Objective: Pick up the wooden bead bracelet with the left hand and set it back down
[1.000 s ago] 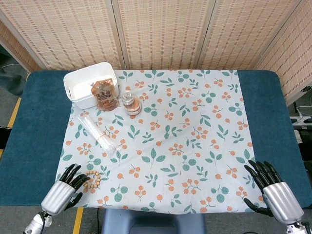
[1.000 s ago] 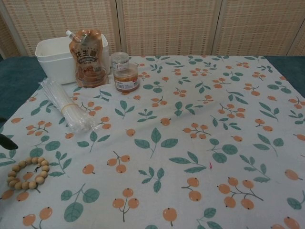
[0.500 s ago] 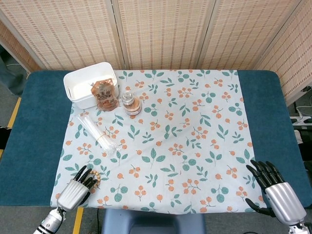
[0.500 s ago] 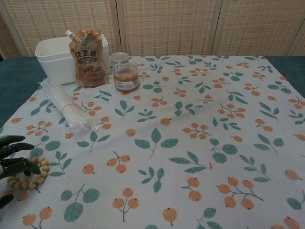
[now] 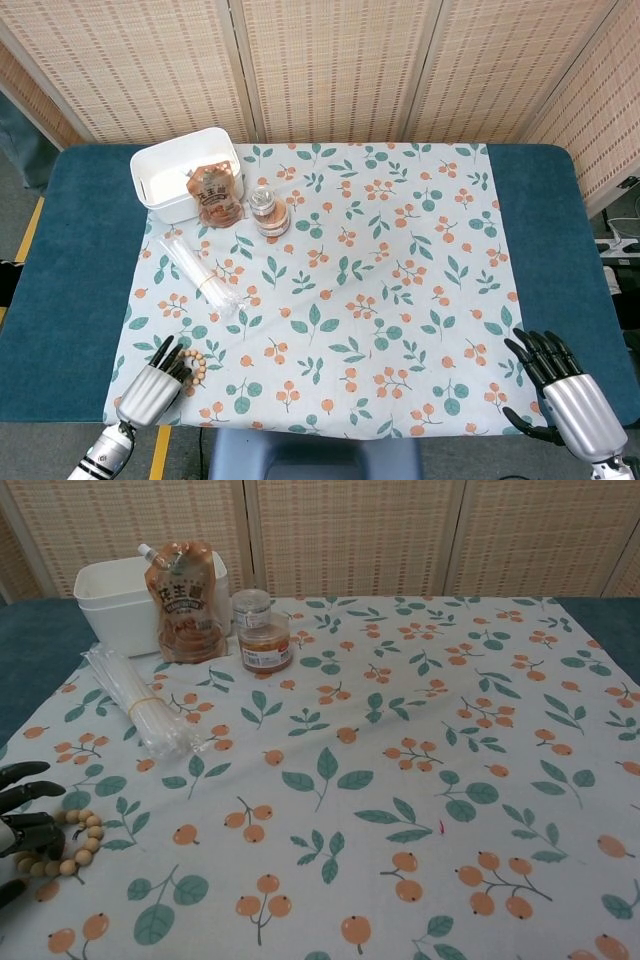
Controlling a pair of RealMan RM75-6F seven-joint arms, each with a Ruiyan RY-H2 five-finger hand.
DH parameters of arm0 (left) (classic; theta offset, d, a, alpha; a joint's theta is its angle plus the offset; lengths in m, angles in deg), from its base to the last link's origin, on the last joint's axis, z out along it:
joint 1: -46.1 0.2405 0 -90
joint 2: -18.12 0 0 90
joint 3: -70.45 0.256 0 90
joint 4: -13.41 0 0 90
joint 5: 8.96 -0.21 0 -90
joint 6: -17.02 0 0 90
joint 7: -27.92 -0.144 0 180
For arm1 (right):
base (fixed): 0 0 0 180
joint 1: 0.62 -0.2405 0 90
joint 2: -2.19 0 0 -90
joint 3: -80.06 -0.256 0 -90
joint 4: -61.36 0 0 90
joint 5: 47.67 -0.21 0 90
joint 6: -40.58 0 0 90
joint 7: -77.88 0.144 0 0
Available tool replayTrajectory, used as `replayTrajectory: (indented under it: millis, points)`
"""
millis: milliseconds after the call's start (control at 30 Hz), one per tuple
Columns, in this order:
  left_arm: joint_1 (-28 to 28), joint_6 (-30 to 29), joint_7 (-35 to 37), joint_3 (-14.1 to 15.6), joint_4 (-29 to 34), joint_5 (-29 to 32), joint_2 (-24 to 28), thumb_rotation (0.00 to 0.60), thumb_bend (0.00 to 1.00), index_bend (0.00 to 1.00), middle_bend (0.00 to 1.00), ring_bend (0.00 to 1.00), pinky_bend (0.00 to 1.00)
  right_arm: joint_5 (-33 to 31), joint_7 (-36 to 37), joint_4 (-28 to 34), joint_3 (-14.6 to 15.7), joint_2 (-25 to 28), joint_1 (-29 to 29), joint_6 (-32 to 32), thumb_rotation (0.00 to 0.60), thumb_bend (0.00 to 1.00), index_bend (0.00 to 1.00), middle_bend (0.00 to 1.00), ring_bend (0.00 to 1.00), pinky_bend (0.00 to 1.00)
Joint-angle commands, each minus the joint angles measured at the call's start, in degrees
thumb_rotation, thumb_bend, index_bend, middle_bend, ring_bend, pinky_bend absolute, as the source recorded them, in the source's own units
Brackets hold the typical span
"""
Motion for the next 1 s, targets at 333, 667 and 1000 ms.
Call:
replayTrajectory:
  millis: [333, 667, 1000]
  points:
    - [1.3, -5.0, -1.7, 1.3, 3.5, -3.1, -0.3, 0.6, 0.44, 0.46, 0.5, 0.17, 0.01, 0.1, 0.3, -0.1, 0.0, 0.1, 0.1, 0.3, 0.459, 0.2, 0.0, 0.0, 0.0, 0.0]
    - [0.0, -0.8, -6.0, -0.8, 0.6, -0.9, -2.6, 0.6, 0.48, 0.7, 0.74, 0.35, 0.02, 0.2, 0.4, -0.1, 0.0, 0.2, 0.1, 0.5, 0.459, 0.2, 0.0, 0.0, 0.0, 0.0]
    - [-4.0, 1.0, -4.9, -2.6, -0.7, 1.5, -3.3, 0.6, 0.68, 0.76, 0.78, 0.39, 0.04, 0.0, 0.5, -0.1, -0.2, 0.2, 0.2, 0.6, 0.46, 0.2, 0.0, 0.0, 0.0, 0.0]
